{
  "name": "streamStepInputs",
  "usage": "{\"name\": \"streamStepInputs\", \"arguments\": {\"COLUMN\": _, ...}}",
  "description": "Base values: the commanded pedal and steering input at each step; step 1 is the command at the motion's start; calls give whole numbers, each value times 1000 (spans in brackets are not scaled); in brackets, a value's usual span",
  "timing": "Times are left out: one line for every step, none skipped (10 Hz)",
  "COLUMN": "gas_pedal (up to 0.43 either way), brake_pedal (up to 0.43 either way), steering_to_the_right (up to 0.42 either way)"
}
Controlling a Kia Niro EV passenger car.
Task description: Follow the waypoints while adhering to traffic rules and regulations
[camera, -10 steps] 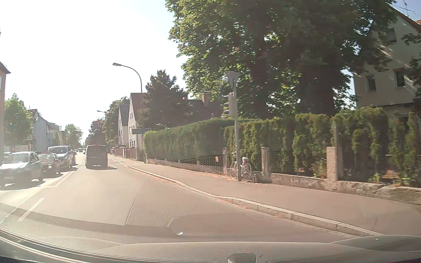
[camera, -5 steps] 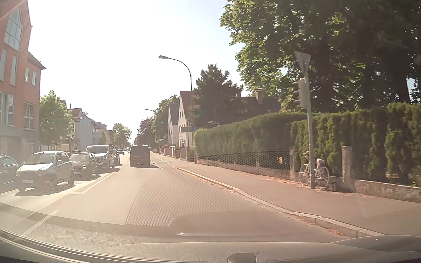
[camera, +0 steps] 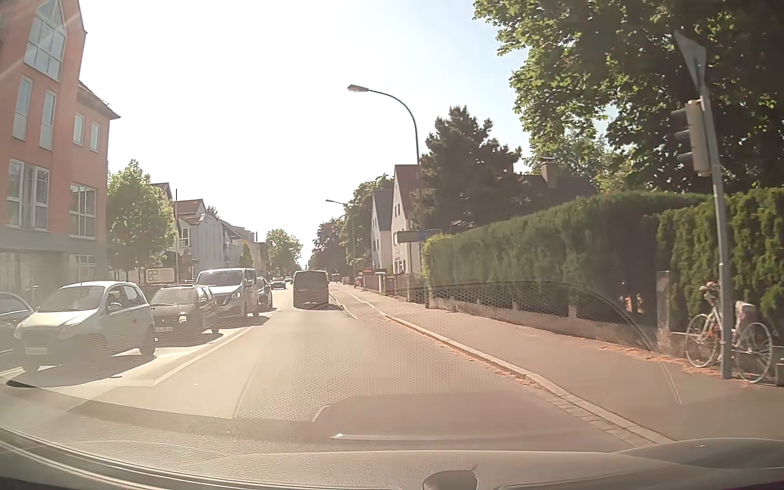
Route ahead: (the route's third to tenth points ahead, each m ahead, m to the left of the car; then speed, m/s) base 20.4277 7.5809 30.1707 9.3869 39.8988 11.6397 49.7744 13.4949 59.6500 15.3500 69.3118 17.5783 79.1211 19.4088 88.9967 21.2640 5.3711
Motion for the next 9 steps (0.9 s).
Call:
{"name": "streamStepInputs", "arguments": {"gas_pedal": 98, "brake_pedal": 0, "steering_to_the_right": -169}}
{"name": "streamStepInputs", "arguments": {"gas_pedal": 20, "brake_pedal": 0, "steering_to_the_right": -169}}
{"name": "streamStepInputs", "arguments": {"gas_pedal": 0, "brake_pedal": 0, "steering_to_the_right": -169}}
{"name": "streamStepInputs", "arguments": {"gas_pedal": 0, "brake_pedal": 0, "steering_to_the_right": -165}}
{"name": "streamStepInputs", "arguments": {"gas_pedal": 28, "brake_pedal": 0, "steering_to_the_right": -155}}
{"name": "streamStepInputs", "arguments": {"gas_pedal": 98, "brake_pedal": 0, "steering_to_the_right": -139}}
{"name": "streamStepInputs", "arguments": {"gas_pedal": 157, "brake_pedal": 0, "steering_to_the_right": -125}}
{"name": "streamStepInputs", "arguments": {"gas_pedal": 177, "brake_pedal": 0, "steering_to_the_right": -108}}
{"name": "streamStepInputs", "arguments": {"gas_pedal": 177, "brake_pedal": 0, "steering_to_the_right": -89}}
